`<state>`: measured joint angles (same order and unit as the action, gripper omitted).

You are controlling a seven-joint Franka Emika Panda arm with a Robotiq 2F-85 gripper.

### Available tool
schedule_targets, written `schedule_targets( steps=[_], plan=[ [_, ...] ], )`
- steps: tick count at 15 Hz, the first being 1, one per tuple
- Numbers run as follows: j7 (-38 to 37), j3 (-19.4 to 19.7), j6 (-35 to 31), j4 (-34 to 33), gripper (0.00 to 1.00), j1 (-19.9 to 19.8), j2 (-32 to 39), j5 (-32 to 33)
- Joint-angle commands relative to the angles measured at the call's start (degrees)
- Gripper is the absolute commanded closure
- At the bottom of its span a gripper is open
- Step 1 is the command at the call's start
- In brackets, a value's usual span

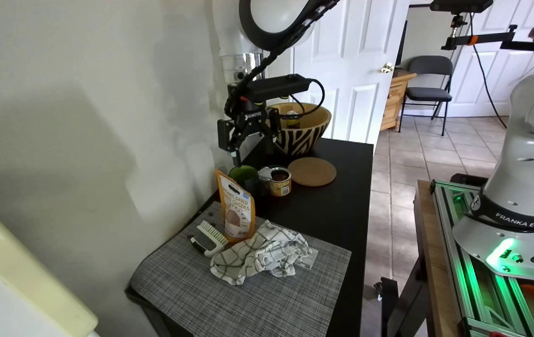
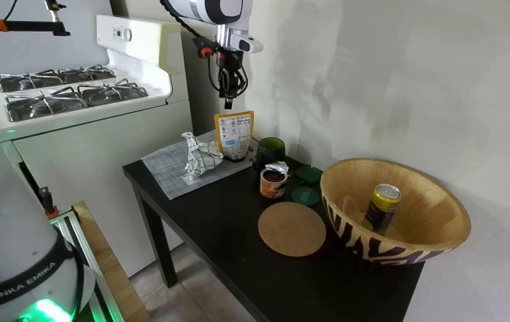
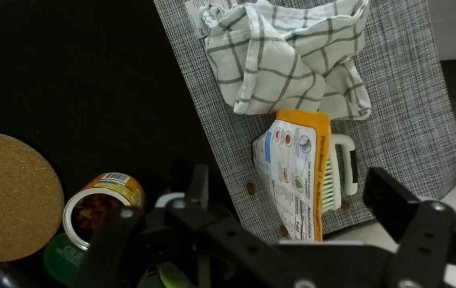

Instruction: Pick up the white and orange packet from the gray mat and put it in the wooden bowl

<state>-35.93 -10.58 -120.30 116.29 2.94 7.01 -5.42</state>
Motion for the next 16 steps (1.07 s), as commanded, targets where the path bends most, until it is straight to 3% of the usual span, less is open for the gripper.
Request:
schedule_targets(
  steps=[1,6,11,13,16],
  plan=[
    [0.20,2.06,0.40,-0.29,0.00,1.95,-0.04,-0.28],
    [0.90,2.06,-14.44,4.02,0.00,4.01,0.94,0.81],
    [-0.86,3.34,-20.96,5.95,0.00,6.22,3.72,4.87],
    [-1.56,4.40,-24.48,5.78,0.12,7.01,5.60,7.12],
    [-1.59,5.69,-27.39,4.92,0.40,8.10,8.02,8.50]
  ],
)
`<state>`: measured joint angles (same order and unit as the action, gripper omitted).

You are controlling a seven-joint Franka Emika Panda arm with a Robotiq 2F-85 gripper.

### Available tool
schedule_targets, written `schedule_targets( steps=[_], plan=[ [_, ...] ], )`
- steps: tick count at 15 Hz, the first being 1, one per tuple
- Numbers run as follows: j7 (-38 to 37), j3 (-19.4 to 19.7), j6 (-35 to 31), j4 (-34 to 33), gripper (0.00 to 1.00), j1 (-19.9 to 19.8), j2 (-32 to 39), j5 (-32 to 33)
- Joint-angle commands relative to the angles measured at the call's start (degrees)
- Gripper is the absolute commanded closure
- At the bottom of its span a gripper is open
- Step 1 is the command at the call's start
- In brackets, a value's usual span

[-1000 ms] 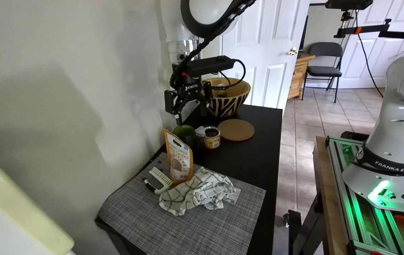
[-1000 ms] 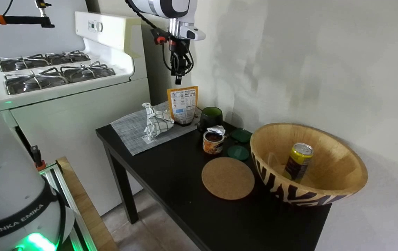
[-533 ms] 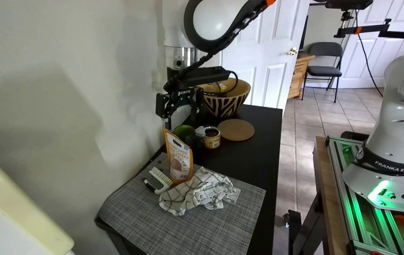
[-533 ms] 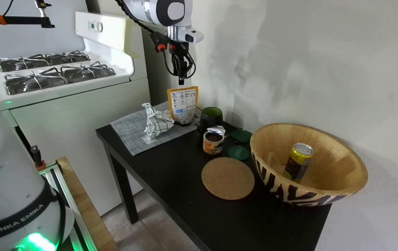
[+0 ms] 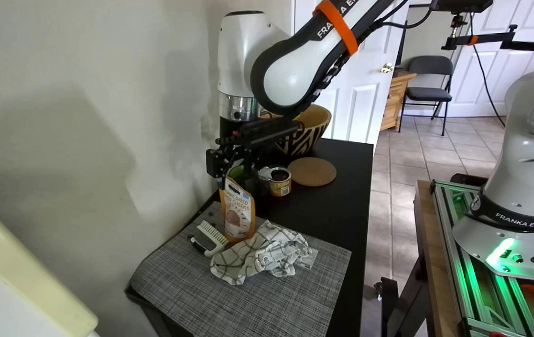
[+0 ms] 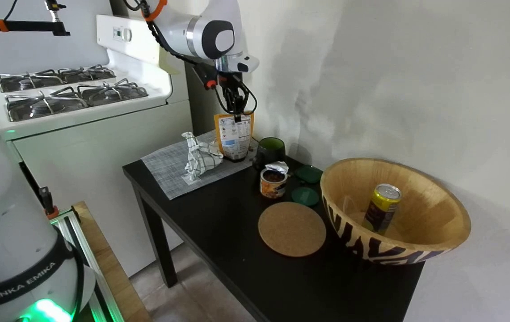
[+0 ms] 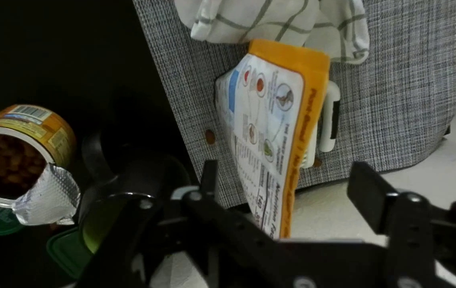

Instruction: Pick up the white and orange packet from the gray mat and put it in the wooden bowl

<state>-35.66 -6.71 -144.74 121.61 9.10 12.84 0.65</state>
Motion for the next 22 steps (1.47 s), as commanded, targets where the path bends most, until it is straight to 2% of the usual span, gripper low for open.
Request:
schedule_targets(
  steps=[1,7,8,13,18,22],
  plan=[
    [-1.96,2.28,-3.46,-0.46,0.48,2.36,2.70,2.82],
    [-1.75,3.74,-3.32,-0.06,0.95,4.03,2.45,3.48],
    [-1.83,3.86,-3.20,0.15,0.99,4.20,2.13,3.62],
    [-0.97,3.28,-1.10,1.94,0.99,4.14,-0.87,1.94],
    [4.11,1.32,-0.66,9.97,0.99,1.77,-14.01,-4.67],
    [-0.78,2.21,0.10,14.97,0.99,-1.47,-26.34,-2.36]
  ],
)
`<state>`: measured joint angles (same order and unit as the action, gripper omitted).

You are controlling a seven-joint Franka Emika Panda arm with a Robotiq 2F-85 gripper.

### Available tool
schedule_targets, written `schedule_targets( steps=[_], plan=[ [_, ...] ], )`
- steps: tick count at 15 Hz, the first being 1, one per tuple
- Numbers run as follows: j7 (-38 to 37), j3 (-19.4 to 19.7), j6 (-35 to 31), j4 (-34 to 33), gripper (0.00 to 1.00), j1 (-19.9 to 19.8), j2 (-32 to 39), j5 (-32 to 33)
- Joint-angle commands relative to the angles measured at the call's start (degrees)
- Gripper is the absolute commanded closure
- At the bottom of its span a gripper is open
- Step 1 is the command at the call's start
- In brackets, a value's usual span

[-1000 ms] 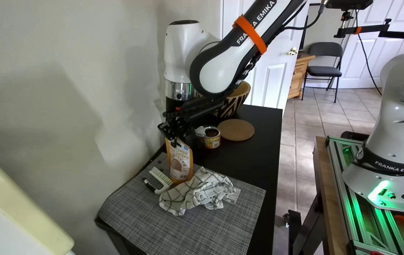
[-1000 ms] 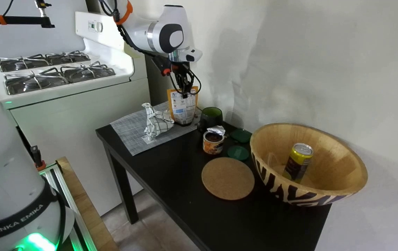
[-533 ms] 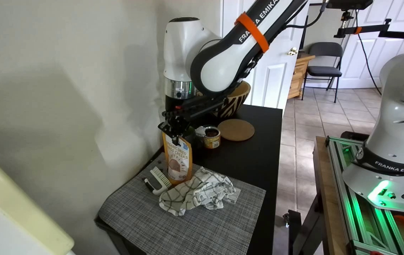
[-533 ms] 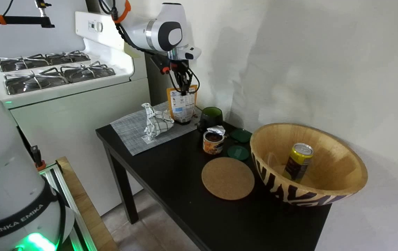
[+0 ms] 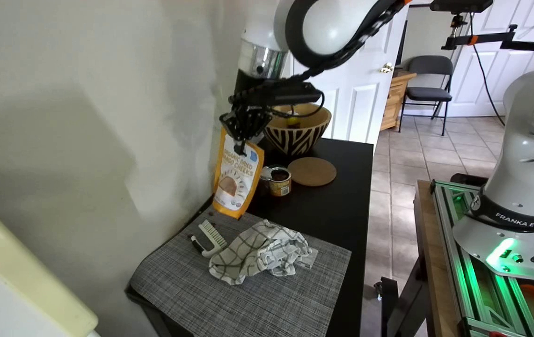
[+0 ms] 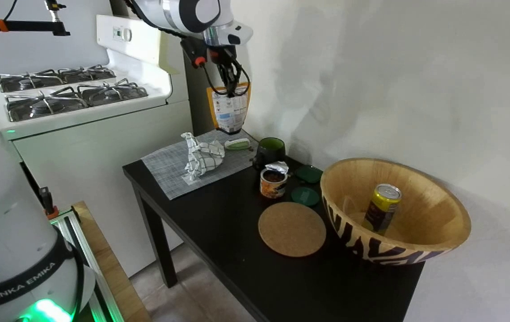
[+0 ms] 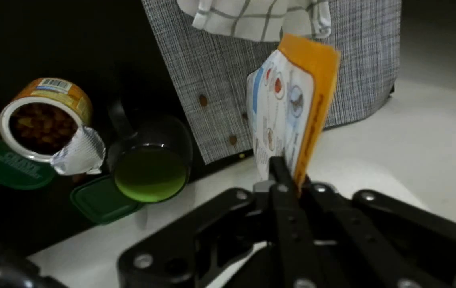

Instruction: Pick up the white and orange packet from the gray mat and put it in the wooden bowl

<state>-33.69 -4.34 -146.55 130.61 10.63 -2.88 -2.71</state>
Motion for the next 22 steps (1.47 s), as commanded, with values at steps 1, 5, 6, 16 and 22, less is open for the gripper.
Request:
schedule_targets(
  steps=[1,5,6,16,22],
  plan=[
    [-5.03,-0.13,2.10,6.55,0.99,-5.03,-13.30,2.40],
    [-7.26,1.63,4.94,6.24,0.99,-14.01,-21.17,2.96],
    [-7.18,2.47,5.96,5.75,0.99,-16.28,-22.93,2.80],
    [-11.32,1.68,6.11,2.48,0.99,-24.61,-18.71,5.12],
    [-23.57,3.50,7.65,-2.92,0.99,-33.96,-10.26,18.32]
  ],
)
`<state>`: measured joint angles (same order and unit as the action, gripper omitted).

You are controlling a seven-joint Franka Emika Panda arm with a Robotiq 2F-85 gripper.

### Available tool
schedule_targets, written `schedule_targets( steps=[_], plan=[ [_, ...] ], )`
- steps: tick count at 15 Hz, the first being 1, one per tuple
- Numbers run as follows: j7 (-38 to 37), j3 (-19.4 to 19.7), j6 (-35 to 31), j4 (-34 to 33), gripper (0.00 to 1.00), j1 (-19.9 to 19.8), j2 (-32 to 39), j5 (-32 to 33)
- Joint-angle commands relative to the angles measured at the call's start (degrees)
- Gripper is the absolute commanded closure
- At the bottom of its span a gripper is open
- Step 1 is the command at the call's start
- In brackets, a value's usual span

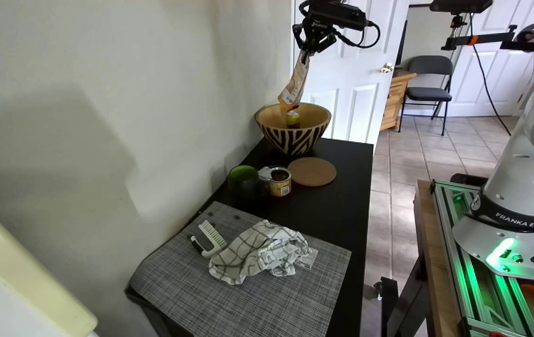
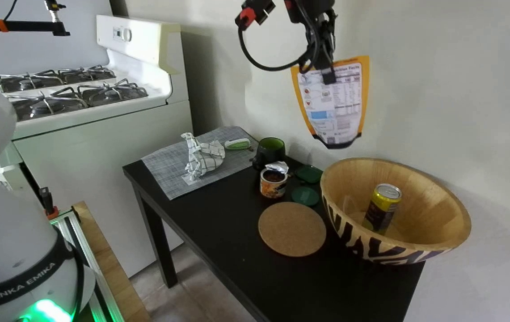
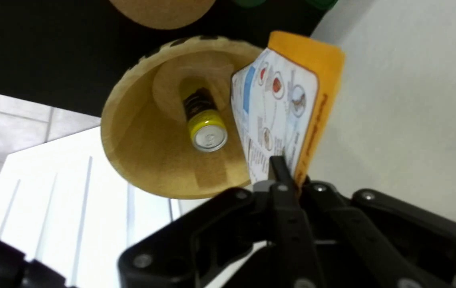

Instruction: Pick up the white and orange packet from the gray mat and put it in the wooden bowl

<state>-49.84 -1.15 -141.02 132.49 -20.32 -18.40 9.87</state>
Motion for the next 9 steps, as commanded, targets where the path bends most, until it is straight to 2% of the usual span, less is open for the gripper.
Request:
schedule_targets(
  steps=[1,4,9],
  plan=[
    [-10.07,0.77,2.16,-5.95,0.99,-3.84,7.25,8.16],
    [-16.21,3.99,5.47,-10.32,0.99,-4.27,11.97,13.29],
    [-18.98,10.55,13.96,-17.92,0.99,-2.19,17.43,14.19]
  ],
)
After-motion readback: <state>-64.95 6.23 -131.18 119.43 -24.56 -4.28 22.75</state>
